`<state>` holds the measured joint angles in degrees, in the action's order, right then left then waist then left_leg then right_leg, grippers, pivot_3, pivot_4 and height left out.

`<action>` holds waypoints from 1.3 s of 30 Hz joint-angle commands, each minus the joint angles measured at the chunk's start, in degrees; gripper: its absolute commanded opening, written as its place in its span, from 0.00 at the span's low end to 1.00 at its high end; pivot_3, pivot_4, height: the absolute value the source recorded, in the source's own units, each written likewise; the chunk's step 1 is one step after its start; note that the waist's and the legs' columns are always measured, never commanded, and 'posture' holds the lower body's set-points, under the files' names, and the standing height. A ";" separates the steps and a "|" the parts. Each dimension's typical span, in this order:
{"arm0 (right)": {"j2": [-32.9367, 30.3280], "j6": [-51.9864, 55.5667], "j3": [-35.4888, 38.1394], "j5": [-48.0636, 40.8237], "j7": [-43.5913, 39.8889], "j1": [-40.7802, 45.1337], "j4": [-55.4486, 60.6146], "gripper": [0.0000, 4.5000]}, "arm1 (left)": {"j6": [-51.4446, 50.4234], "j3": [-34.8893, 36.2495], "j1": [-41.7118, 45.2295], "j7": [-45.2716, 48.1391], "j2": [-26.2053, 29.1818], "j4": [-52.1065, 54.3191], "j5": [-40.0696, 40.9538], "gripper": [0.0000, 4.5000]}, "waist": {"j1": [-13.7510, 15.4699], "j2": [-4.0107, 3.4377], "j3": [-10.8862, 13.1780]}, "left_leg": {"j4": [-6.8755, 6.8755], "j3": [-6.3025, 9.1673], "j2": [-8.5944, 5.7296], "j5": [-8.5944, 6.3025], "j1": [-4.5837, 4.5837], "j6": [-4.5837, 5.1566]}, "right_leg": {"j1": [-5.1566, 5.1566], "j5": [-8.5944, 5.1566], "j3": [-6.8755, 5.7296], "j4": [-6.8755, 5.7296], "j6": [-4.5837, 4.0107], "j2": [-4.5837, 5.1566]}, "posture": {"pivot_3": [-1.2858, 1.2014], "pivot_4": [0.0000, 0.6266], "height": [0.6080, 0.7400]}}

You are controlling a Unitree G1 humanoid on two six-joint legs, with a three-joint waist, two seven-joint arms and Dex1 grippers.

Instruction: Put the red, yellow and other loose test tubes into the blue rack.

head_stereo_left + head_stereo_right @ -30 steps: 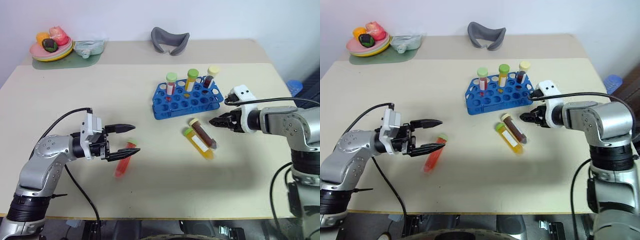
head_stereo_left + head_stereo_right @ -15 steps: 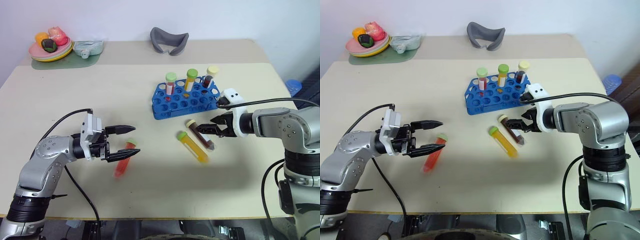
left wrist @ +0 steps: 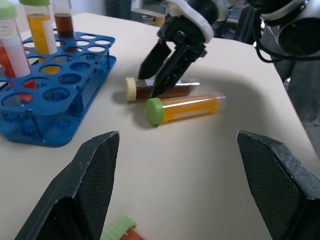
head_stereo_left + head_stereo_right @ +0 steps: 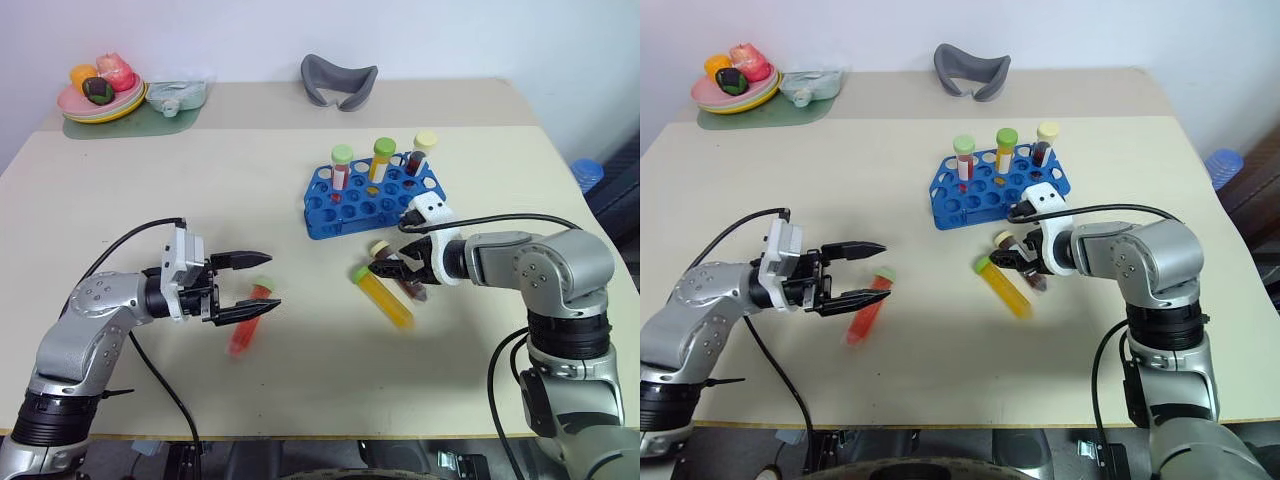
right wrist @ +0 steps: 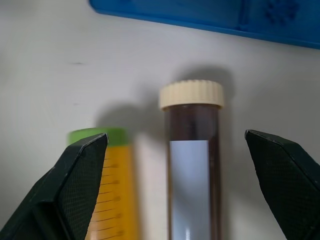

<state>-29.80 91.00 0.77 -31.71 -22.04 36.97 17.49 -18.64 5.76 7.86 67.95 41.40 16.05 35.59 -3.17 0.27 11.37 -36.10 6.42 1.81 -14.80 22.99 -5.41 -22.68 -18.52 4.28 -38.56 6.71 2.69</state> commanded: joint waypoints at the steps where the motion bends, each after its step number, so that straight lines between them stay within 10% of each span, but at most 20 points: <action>1: 0.02 -1.79 -0.52 1.26 0.68 0.04 0.01 0.99 | 0.12 1.76 -0.53 -0.32 0.68 2.01 0.86 0.85 | -0.06 0.00 0.00 | 0.00 0.00 0.00 0.00 0.00 0.00 | 0.00 0.00 0.00 0.00 0.00 0.00 | 0.52 0.24 1.00; 17: -3.39 -6.93 -6.47 4.82 -0.03 -1.24 -2.93 0.99 | 0.26 2.08 -1.30 -1.14 0.85 2.52 0.96 0.85 | -0.33 0.04 -0.02 | -0.03 0.00 0.00 0.00 -0.04 0.00 | 0.05 0.00 0.00 -0.02 0.00 0.00 | 0.52 0.24 1.00; 26: -3.41 -8.95 -8.53 6.52 -0.83 -2.34 -4.01 0.18 | 0.36 2.44 -1.69 -1.32 0.96 2.64 1.00 0.85 | -0.67 0.08 -0.05 | 0.00 0.01 0.00 0.00 -0.12 0.00 | 0.11 0.00 0.00 -0.01 0.00 -0.01 | 0.52 0.24 1.00; 30: -3.40 -8.66 -7.41 6.44 -1.23 -2.17 -3.53 0.18 | 0.33 2.60 -2.08 -1.55 0.87 2.91 1.07 0.85 | -0.70 0.09 -0.05 | 0.00 0.01 0.00 0.00 -0.15 0.00 | 0.14 0.00 0.00 -0.01 0.00 0.00 | 0.52 0.24 1.00; 39: 10.00 -24.66 19.14 -5.66 -4.86 3.64 -0.60 0.18 | 0.63 3.04 -2.30 -2.11 0.33 2.57 1.07 0.85 | -0.77 0.00 0.00 | 0.02 0.01 0.00 0.00 -0.12 0.00 | 0.08 0.00 0.01 -0.06 0.00 -0.01 | 0.52 0.24 1.00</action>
<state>-20.41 72.91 15.05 -34.63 -25.49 39.05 14.28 -18.59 7.55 5.41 65.95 41.66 17.23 35.67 -3.93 0.26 11.38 -36.08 6.42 1.81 -14.80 22.86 -5.41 -22.59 -18.52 4.29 -38.61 6.71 2.69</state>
